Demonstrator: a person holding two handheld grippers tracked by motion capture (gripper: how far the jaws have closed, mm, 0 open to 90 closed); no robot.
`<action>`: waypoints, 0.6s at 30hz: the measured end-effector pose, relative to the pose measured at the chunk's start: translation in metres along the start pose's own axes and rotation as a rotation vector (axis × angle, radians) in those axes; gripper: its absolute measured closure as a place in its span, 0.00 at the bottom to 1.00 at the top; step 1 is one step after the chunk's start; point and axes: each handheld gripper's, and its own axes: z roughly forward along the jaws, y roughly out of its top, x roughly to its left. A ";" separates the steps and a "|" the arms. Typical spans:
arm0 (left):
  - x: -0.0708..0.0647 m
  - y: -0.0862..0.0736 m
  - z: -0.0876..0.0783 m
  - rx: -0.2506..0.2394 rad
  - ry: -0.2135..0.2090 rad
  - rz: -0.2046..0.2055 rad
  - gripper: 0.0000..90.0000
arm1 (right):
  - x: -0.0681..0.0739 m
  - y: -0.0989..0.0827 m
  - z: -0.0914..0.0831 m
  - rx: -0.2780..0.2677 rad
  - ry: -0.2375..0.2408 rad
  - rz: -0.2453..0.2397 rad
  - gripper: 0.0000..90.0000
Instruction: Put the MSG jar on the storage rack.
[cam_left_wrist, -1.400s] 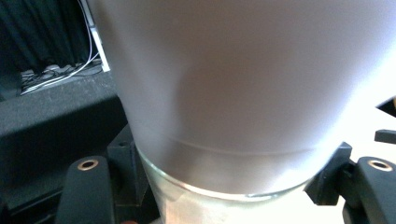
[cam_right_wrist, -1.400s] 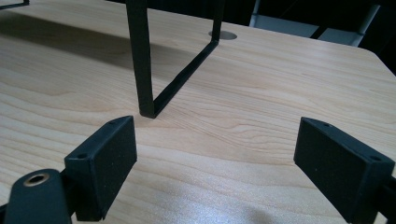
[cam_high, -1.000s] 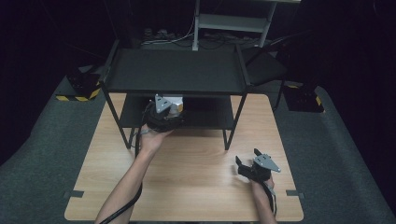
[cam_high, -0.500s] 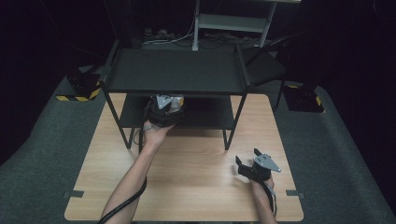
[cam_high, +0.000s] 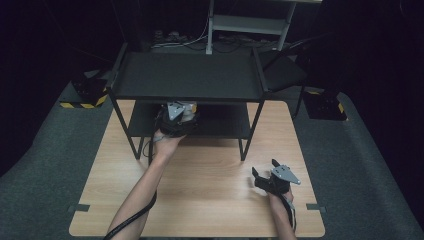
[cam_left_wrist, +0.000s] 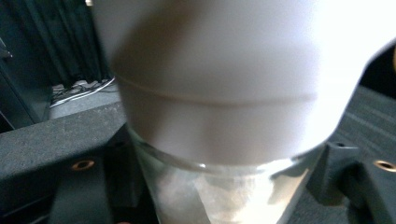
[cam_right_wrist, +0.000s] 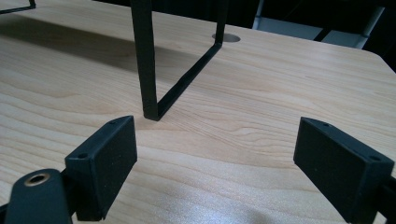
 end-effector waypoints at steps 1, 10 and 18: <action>-0.001 -0.001 0.000 0.000 0.004 0.008 0.26 | 0.000 0.000 0.000 0.001 0.000 -0.001 0.14; -0.007 -0.011 -0.013 -0.044 0.021 0.039 0.09 | 0.000 0.000 0.000 0.001 0.002 -0.004 0.14; -0.010 -0.027 -0.042 -0.070 0.033 0.067 0.07 | 0.000 0.000 0.000 -0.002 0.002 0.001 0.14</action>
